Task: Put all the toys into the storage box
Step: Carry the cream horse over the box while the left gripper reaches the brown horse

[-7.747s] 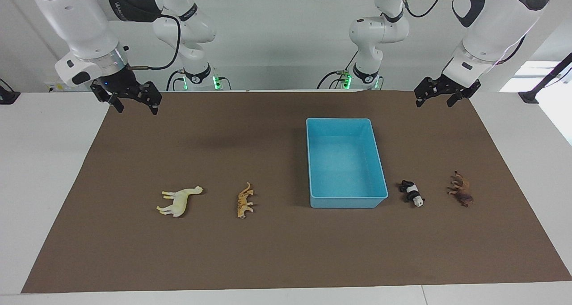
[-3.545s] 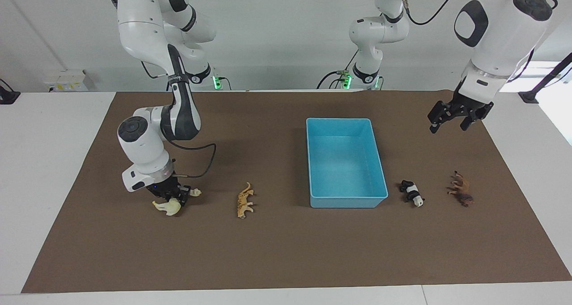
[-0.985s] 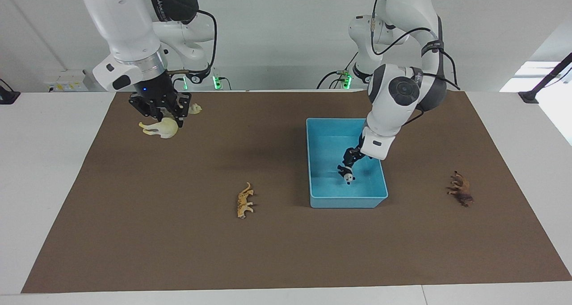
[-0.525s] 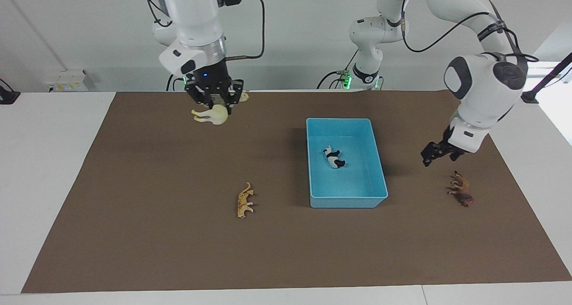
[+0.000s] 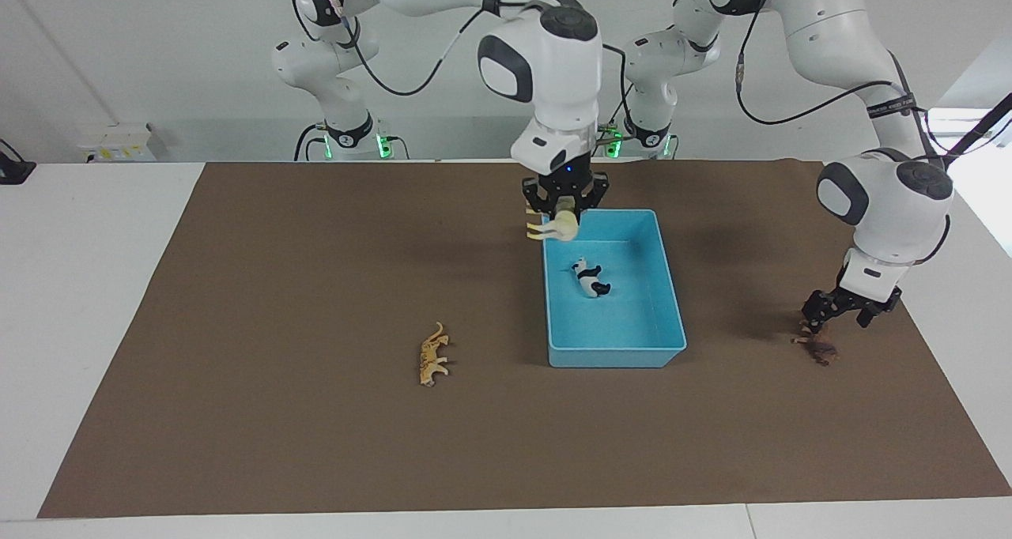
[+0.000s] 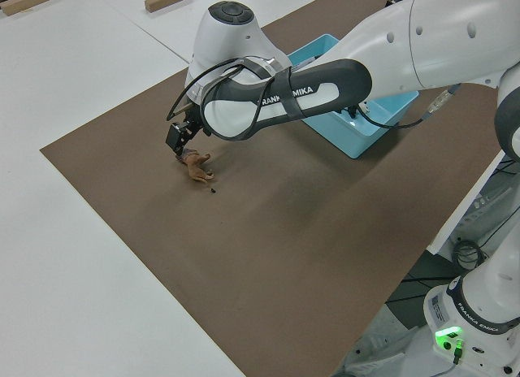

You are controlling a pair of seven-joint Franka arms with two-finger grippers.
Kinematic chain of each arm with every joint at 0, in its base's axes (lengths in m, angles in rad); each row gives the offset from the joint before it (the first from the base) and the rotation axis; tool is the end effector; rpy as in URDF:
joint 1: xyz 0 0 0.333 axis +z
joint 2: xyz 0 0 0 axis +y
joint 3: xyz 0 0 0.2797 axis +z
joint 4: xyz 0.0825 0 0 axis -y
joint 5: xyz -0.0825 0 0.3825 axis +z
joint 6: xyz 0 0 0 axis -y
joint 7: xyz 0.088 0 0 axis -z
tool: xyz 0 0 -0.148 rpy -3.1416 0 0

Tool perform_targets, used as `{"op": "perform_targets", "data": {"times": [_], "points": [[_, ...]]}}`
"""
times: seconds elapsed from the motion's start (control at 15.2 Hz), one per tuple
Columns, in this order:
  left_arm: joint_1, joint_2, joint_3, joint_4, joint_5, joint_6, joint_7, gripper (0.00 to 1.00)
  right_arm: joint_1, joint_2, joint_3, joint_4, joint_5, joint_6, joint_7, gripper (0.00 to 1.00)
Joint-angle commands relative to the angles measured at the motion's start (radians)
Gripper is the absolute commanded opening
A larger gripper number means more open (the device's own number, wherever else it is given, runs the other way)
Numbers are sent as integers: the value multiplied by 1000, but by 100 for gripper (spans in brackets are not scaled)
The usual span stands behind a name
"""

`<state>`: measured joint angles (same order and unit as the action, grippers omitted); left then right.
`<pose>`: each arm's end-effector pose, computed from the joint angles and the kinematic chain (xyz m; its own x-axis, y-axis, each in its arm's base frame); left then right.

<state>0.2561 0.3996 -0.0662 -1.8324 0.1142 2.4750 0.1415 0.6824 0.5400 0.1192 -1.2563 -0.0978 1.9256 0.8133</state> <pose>0.6459 0.1285 0.2669 0.9730 -0.0350 0.2281 -0.0129 -0.9951 -0.0975 0.5139 0.4932 0.3919 0.9932 -0.0089 0.1157 -0.0005 -0.9974 -0.0726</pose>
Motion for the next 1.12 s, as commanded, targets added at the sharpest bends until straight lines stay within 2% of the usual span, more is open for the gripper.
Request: {"op": "perform_targets", "data": {"times": [0.0,0.13,0.2,0.26,0.33,0.46,0.53,0.59,0.66,0.79,0.85,0.92,1.05], "points": [[6,48,-4,21,16,77,-54,100,37,113,-6,49,-65,101,55,0],[8,59,-4,10,18,99,-74,100,39,117,-4,43,-51,96,67,0],[12,68,-3,12,18,102,-74,100,46,115,-4,43,-40,86,98,26],[14,83,-3,13,18,116,-76,100,60,115,-6,46,-36,64,160,93],[14,91,-1,10,18,136,-76,100,62,117,-6,54,-40,17,194,100],[14,94,-1,8,18,134,-77,100,58,110,-9,105,-39,-64,207,100],[14,94,-1,8,18,125,-89,78,48,104,-7,124,-36,-115,207,100],[14,94,-1,10,18,116,-117,47,43,95,-9,141,-33,-140,207,100],[12,94,-1,10,18,107,-140,23,29,74,-12,141,-33,-152,201,100],[6,94,-1,21,18,84,-184,5,-47,38,-9,136,-34,-161,144,100],[3,94,-1,28,16,70,-192,0,-84,35,-9,133,-34,-158,89,100],[2,96,-1,50,16,41,-200,0,-118,37,-12,126,-30,-148,31,100],[-21,96,-4,163,15,-122,-232,0,-220,26,-10,68,-28,-125,-99,100]]}}
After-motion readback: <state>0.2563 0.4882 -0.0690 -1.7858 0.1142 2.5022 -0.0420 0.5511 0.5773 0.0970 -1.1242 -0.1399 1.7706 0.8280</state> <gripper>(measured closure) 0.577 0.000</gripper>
